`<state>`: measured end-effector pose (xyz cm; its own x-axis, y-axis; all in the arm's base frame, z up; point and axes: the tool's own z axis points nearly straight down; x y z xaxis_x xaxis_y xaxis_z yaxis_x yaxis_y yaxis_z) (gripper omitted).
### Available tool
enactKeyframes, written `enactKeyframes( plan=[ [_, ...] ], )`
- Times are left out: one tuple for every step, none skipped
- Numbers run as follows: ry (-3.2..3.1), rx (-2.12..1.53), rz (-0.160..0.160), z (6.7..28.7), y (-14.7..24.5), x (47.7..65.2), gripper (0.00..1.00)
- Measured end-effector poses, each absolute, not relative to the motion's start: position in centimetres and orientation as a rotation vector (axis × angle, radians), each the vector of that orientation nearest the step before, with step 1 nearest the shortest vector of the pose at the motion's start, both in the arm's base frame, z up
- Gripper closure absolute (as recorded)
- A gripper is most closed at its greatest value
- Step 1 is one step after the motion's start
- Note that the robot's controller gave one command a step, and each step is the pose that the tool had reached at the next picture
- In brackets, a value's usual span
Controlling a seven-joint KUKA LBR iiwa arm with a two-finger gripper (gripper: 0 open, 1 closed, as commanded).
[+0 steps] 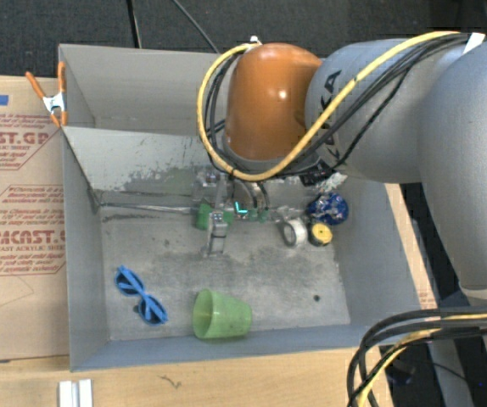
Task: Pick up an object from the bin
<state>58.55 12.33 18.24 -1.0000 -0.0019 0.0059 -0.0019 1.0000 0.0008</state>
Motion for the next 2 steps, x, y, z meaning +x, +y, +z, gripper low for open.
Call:
enactKeyframes(
  plan=[
    [-3.132,0.000,0.003,10.6,6.9,49.6,0.00],
    [-3.132,0.110,0.007,8.1,9.9,48.3,0.00]
  ],
)
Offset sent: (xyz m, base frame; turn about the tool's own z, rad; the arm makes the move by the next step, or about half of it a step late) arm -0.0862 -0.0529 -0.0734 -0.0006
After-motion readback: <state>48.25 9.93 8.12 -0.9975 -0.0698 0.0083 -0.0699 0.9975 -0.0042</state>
